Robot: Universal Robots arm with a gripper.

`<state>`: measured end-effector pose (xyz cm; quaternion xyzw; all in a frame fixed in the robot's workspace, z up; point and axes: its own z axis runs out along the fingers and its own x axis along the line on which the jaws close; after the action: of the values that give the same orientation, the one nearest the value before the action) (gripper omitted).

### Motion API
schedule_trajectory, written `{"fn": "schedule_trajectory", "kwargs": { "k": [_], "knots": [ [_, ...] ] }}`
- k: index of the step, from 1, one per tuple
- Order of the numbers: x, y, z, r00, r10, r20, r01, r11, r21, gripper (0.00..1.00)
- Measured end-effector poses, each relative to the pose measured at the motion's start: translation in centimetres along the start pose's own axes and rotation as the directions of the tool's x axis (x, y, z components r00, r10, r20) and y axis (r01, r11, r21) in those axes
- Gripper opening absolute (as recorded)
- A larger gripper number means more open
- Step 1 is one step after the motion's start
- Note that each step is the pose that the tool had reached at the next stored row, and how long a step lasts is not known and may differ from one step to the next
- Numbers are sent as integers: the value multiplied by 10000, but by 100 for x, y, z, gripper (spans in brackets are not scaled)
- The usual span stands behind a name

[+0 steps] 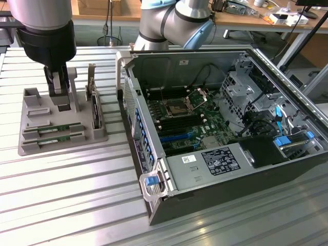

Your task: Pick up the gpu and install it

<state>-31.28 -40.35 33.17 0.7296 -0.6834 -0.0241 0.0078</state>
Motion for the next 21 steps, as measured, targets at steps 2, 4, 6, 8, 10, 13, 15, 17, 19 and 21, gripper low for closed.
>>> {"fn": "schedule_trajectory", "kwargs": {
  "k": [2, 4, 6, 8, 10, 13, 15, 17, 19, 21],
  "knots": [
    [0, 0, 11, 10000, 0, 0, 0, 10000, 0, 36],
    [1, -1, 17, 10000, 0, 0, 0, 10000, 0, 36],
    [1, 0, 21, 10000, 0, 0, 0, 10000, -1, 36],
    [2, -1, 27, 10000, 0, 1, 0, 10000, 1, 36],
    [3, -2, 37, 10000, 0, 0, 0, 10000, 0, 36],
    [4, -2, 51, 10000, 0, 0, 0, 10000, -1, 36],
    [5, -2, 56, 10000, -1, 0, 1, 10000, 0, 36],
    [6, -2, 63, 10000, 0, 0, 0, 10000, 0, 36],
    [7, -3, 73, 10000, 0, 0, 0, 10000, 0, 36],
    [9, -3, 84, 10000, 0, 0, 0, 10000, -1, 36]
  ]
}}
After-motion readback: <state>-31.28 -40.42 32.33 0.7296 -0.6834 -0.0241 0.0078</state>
